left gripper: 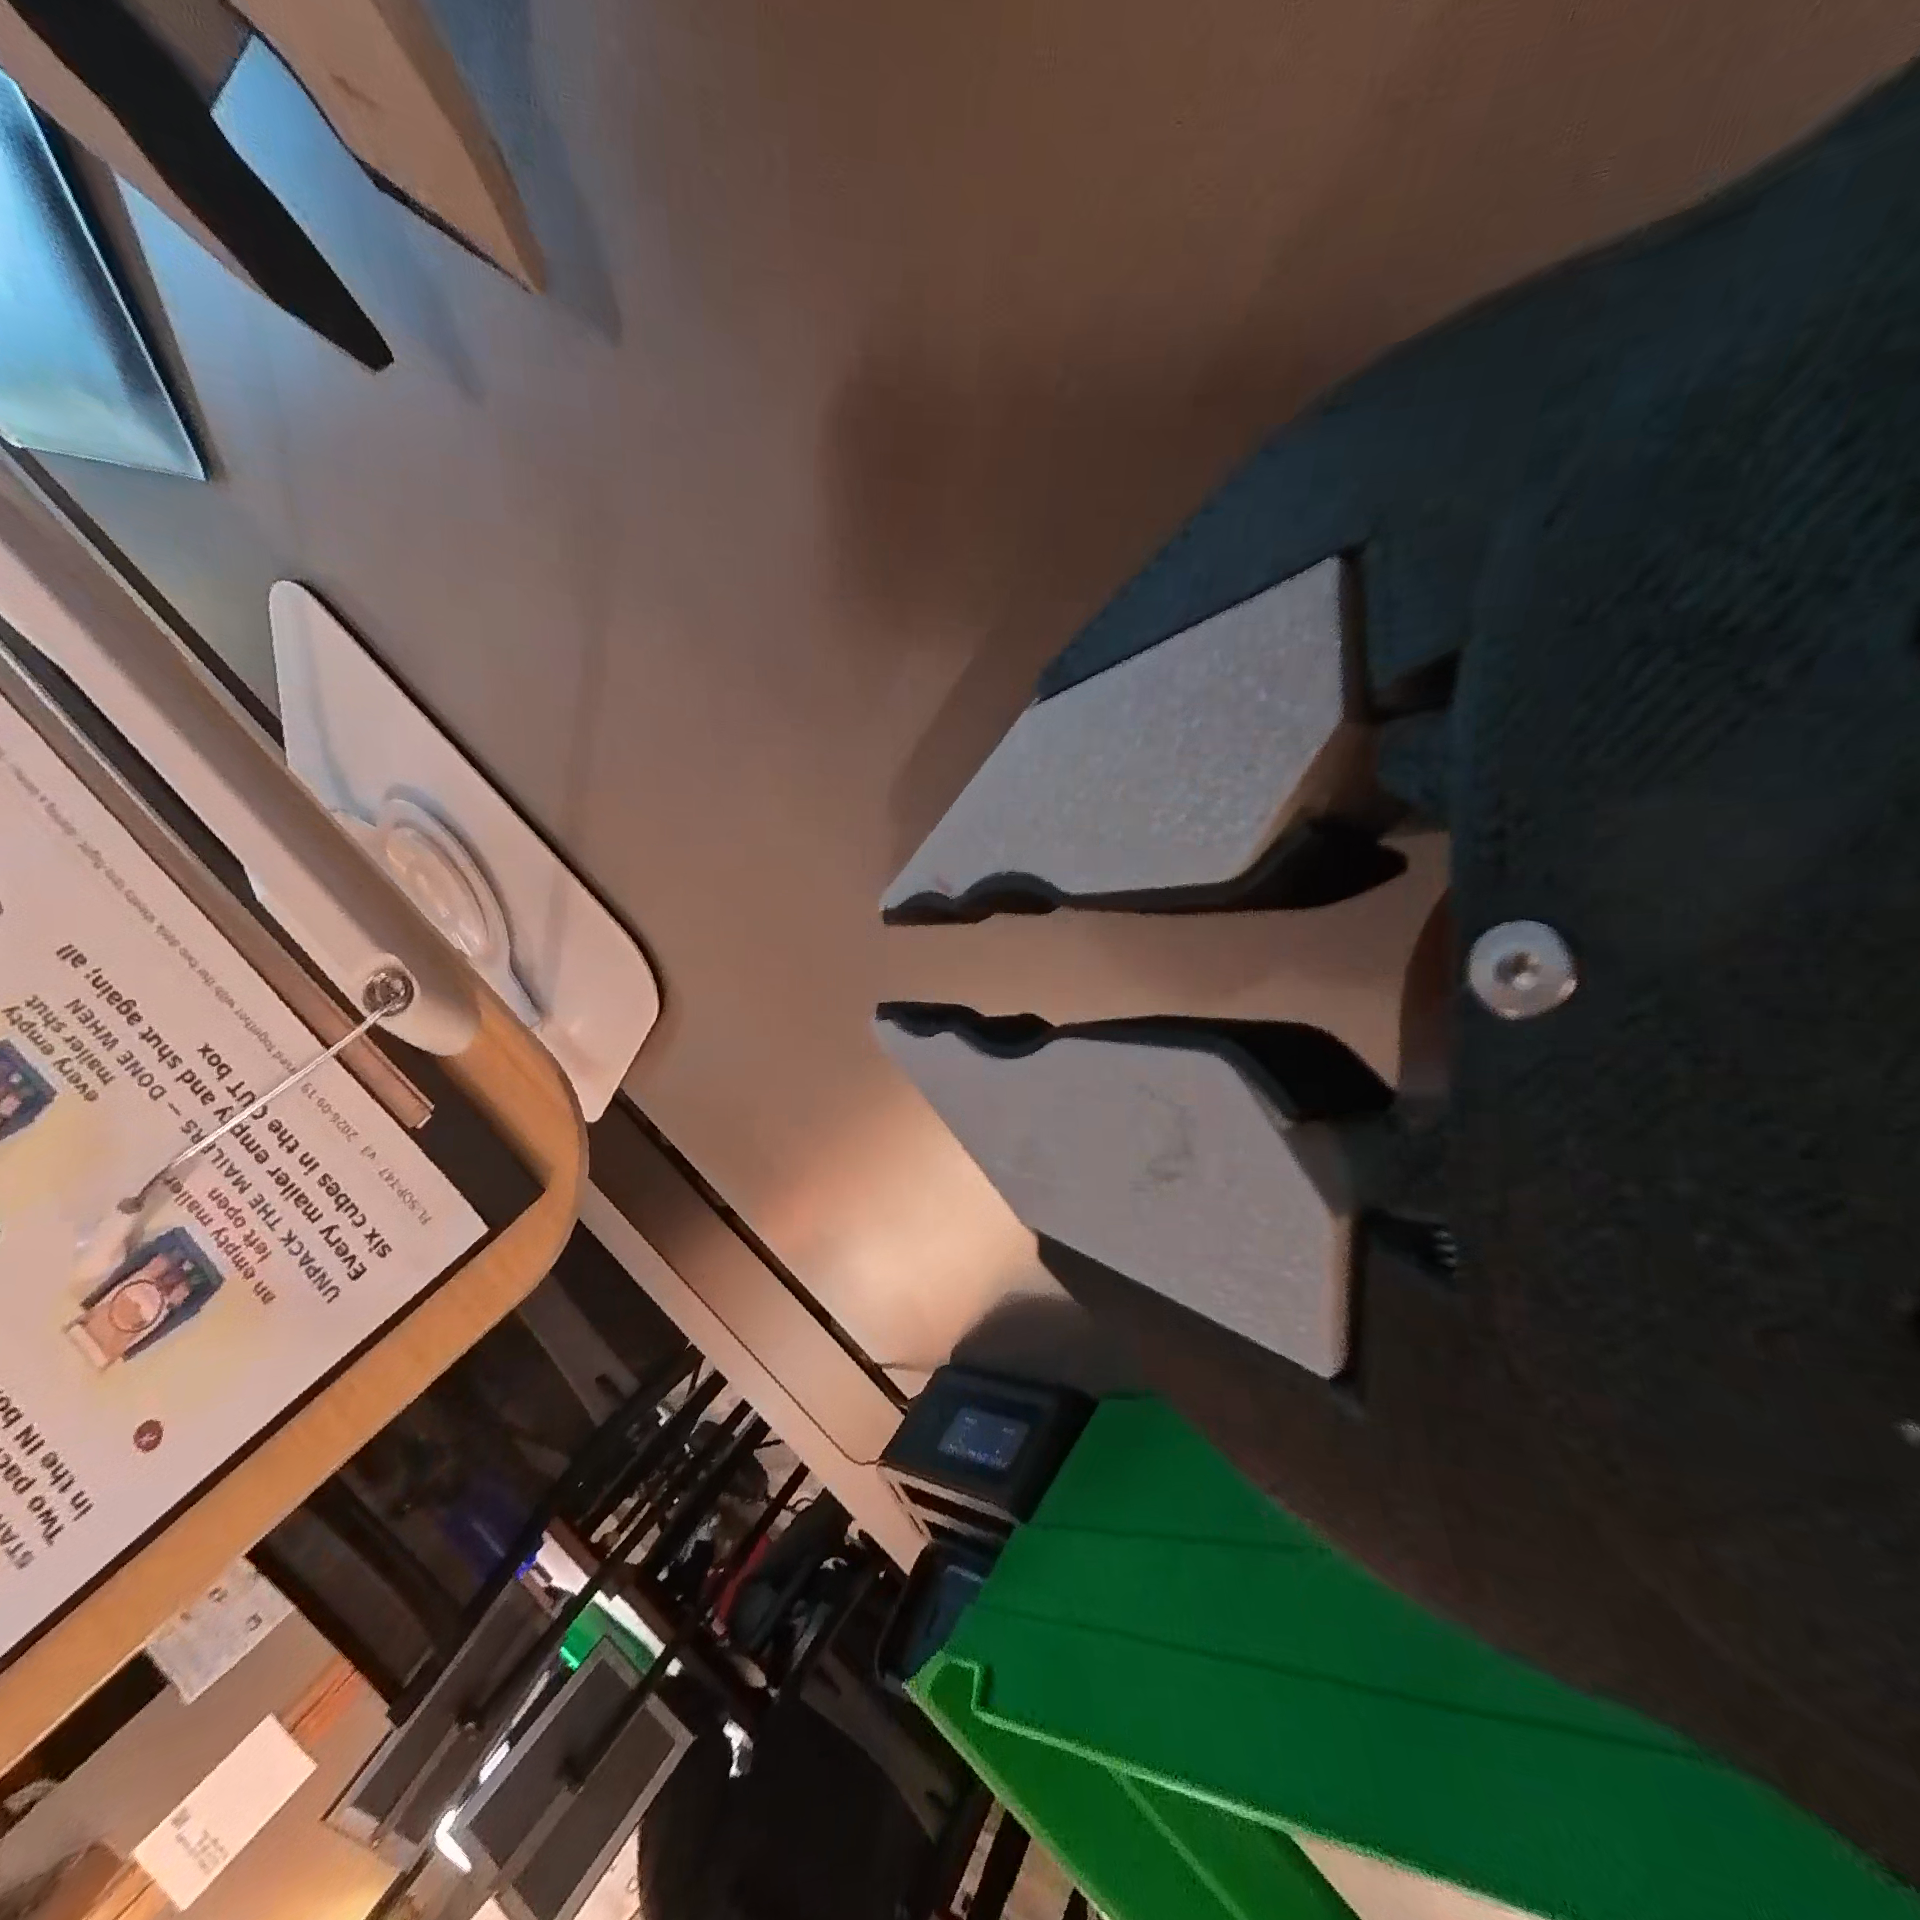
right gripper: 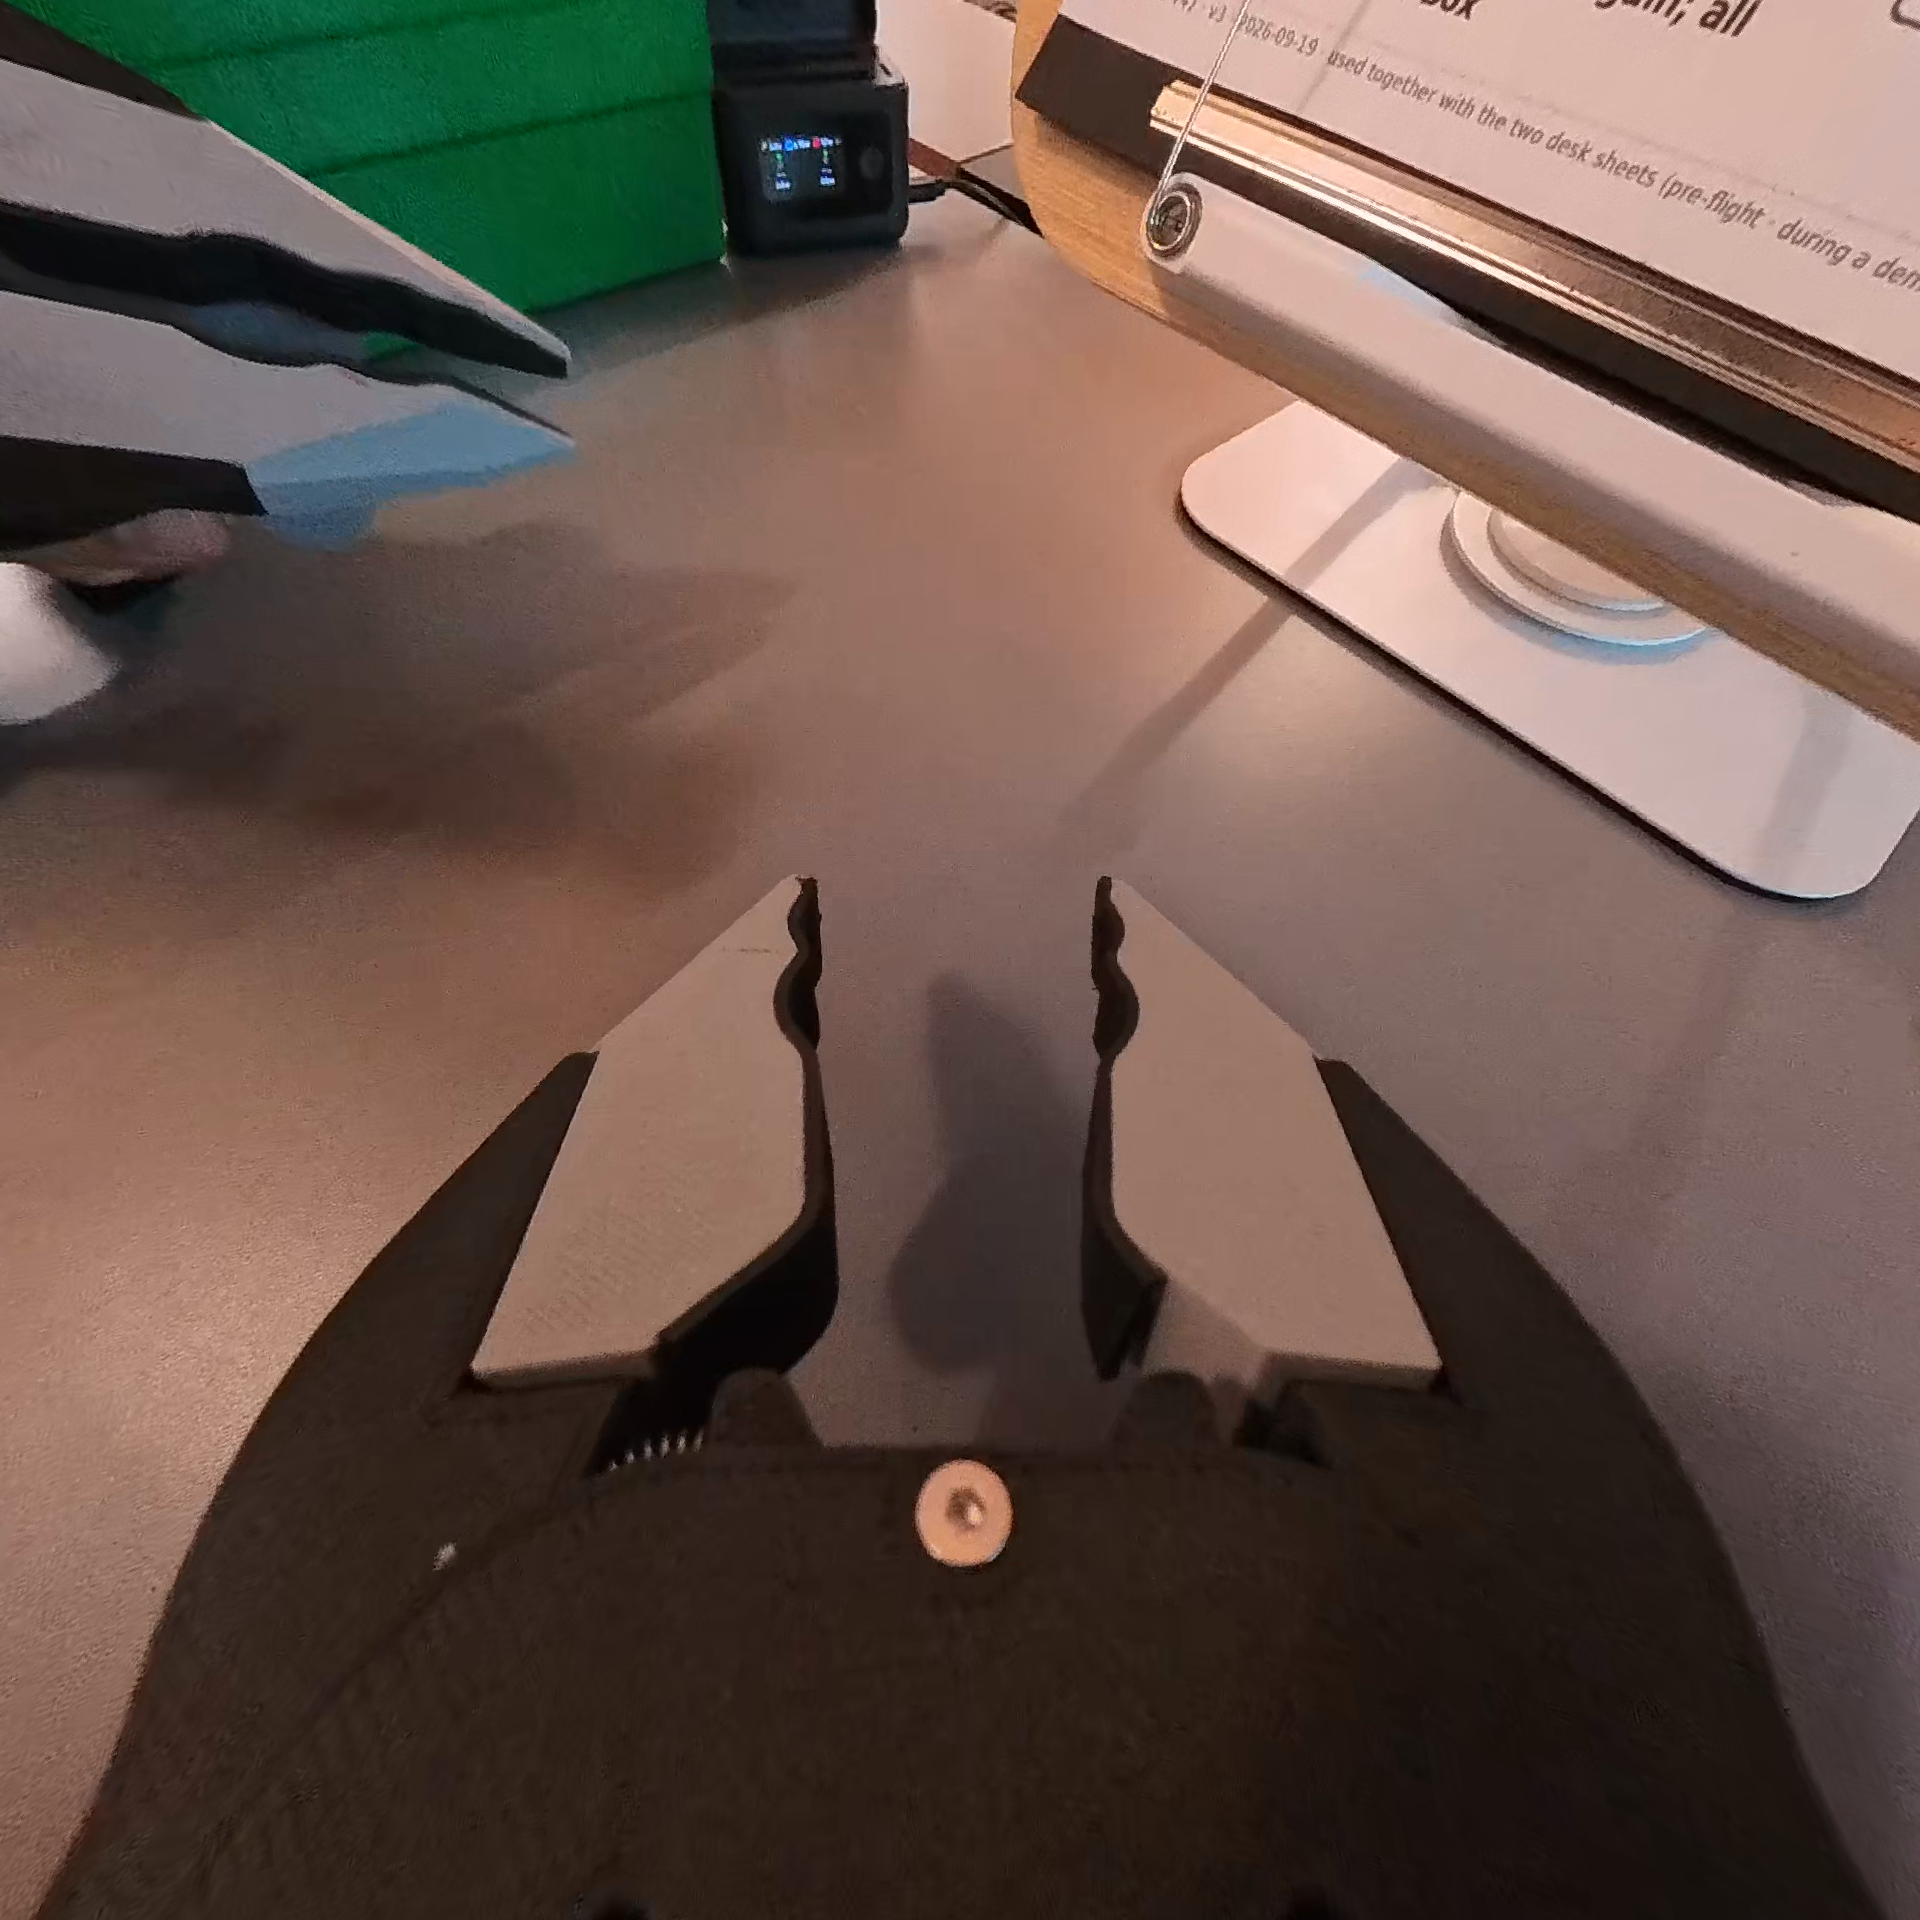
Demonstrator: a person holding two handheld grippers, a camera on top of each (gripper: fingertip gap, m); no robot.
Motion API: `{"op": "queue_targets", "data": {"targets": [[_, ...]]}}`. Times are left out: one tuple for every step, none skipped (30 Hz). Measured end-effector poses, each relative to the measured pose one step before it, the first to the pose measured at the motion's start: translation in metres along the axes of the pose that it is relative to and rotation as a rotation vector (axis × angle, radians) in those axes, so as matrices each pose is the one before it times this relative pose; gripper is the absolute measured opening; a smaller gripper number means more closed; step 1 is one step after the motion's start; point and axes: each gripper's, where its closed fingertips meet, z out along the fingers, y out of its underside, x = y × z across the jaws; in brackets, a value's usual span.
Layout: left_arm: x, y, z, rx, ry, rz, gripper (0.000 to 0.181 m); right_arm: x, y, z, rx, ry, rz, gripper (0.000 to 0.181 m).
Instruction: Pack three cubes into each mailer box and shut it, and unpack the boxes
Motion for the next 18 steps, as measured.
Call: {"op": "queue_targets", "data": {"targets": [[0.00023, 0.00148, 0.00026, -0.0093, 0.0062, -0.0071, 0.013, 0.00001, -0.00012, -0.00017, 0.0009, 0.0009, -0.0009, 0.049], [0.00049, 0.00078, 0.0003, -0.0058, 0.008, -0.0063, 0.014, -0.00008, -0.00005, 0.00008, 0.0, 0.0001, -0.0002, 0.049], [-0.00041, 0.00011, -0.00008, 0.0003, 0.0007, -0.005, 0.014, -0.00002, 0.00005, -0.00003, -0.0004, -0.0001, 0.0002, 0.049], [-0.0009, -0.00044, -0.00048, 0.0041, -0.0041, -0.0037, 0.014, 0.00016, -0.00009, -0.00004, 0.0001, 0.0005, 0.0003, 0.049], [-0.00076, -0.00068, -0.0007, 0.0058, -0.0028, -0.0028, 0.013, 0.00008, -0.00011, -0.00002, 0.0011, 0.0012, -0.0001, 0.048], [-0.00071, -0.00077, -0.00087, 0.0072, -0.0026, -0.0035, 0.012, -0.00003, -0.00017, -0.00015, 0.0013, 0.0008, -0.0006, 0.048], [-0.00094, -0.00074, -0.00077, 0.0069, -0.003, -0.0055, 0.011, -0.00008, -0.00001, 0.0, 0.0001, 0.0, -0.0004, 0.048], [-0.00145, -0.00068, -0.0009, 0.0071, -0.0052, -0.0073, 0.011, 0.00002, 0.00008, 0.00003, -0.0009, -0.0003, 0.0003, 0.048], [-0.00117, -0.00066, -0.00065, 0.0063, -0.0026, -0.0071, 0.011, 0.00014, 0.00002, 0.00007, -0.0005, 0.0002, 0.001, 0.047], [-0.00055, -0.0003, -0.00046, 0.0032, 0.0016, -0.0066, 0.011, -0.00005, 0.00001, 0.00001, 0.0, -0.0006, 0.0008, 0.047], [-0.00067, 0.00015, 0.00002, -0.0003, 0.0005, -0.0062, 0.011, -0.00007, 0.00006, 0.00004, -0.0007, -0.0009, 0.0005, 0.047], [-0.00056, 0.00025, 0.0001, -0.0014, -0.001, -0.0041, 0.011, 0.00007, 0.00021, 0.00013, -0.0016, -0.0004, 0.0008, 0.047], [0.00009, 0.00018, 0.00006, -0.0009, 0.0004, 0.0002, 0.011, -0.00001, 0.00027, 0.00026, -0.0017, -0.0008, 0.0009, 0.047], [0.00046, -0.00002, -0.00002, -0.0004, 0.0009, 0.0042, 0.011, -0.00002, 0.00019, 0.0002, -0.0018, -0.0009, 0.0008, 0.047], [0.00047, 0.00015, 0.00006, -0.0009, -0.001, 0.0062, 0.011, 0.00001, 0.00023, 0.00018, -0.0021, -0.0007, 0.0009, 0.047], [0.00078, 0.00011, 0.00013, -0.0016, -0.0009, 0.0079, 0.011, 0.00004, 0.00025, 0.00011, -0.0019, -0.0004, 0.0012, 0.047], [0.00087, -0.00001, 0.00006, -0.0009, -0.0001, 0.0095, 0.011, 0.00012, 0.00016, 0.00016, -0.0012, -0.0003, 0.0017, 0.047], [0.00097, 0.00009, 0.00008, -0.0011, 0.0001, 0.0089, 0.011, 0.00026, 0.00006, 0.00007, -0.0008, -0.0003, 0.0027, 0.047]]}}
